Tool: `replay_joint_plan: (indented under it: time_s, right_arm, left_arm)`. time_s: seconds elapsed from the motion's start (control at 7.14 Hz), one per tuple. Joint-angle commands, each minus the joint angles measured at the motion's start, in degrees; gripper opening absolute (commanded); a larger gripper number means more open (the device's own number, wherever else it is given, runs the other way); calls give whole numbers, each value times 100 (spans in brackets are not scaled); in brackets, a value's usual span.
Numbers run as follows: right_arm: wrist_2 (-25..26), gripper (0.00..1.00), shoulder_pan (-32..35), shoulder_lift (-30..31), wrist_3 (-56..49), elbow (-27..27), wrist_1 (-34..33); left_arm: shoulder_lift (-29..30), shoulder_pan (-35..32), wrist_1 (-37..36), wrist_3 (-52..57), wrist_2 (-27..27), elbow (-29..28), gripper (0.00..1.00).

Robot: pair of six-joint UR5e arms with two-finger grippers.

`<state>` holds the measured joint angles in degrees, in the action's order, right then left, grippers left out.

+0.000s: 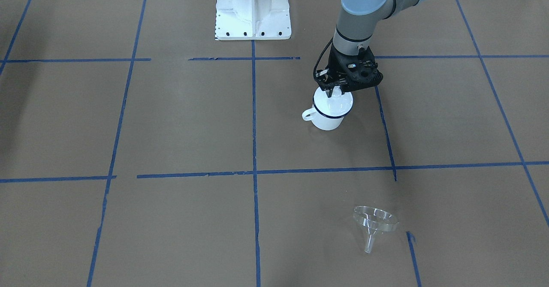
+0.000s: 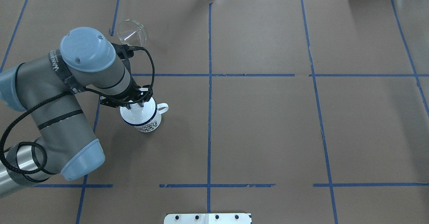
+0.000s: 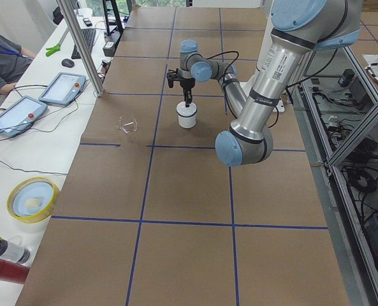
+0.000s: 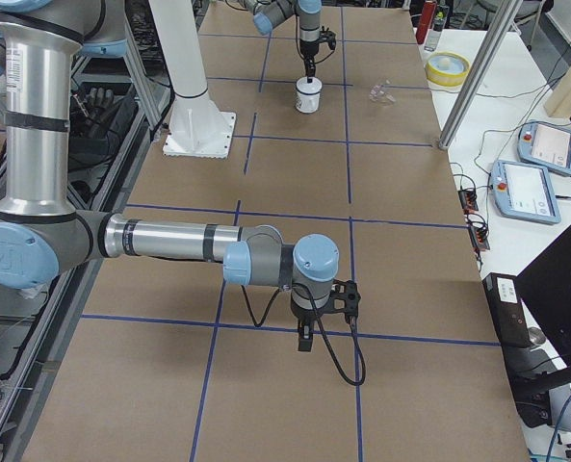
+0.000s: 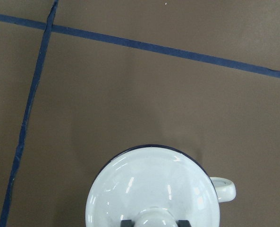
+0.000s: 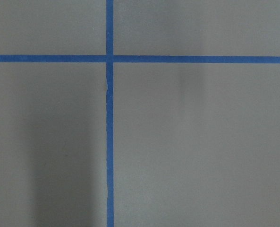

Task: Remove funnel from cup
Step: 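Lower the white funnel spout-first into the mug with the left gripper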

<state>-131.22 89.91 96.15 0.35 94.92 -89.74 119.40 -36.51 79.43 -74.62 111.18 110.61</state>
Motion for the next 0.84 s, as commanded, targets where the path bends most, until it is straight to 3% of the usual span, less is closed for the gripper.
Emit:
replay_joint_plan:
  time_s: [0.0,0.28,0.42,0.7]
  right_arm:
    - [0,100,0,0,0,0,0]
    - [0,100,0,0,0,0,0]
    - [0,100,0,0,0,0,0]
    - [0,100,0,0,0,0,0]
  left_arm:
    - [-4,3,20,0,0,-4,0]
    - [-4,3,64,0,0,-30,6]
    - [-4,3,64,0,0,-66,16]
    - [-4,3,64,0,0,-83,47]
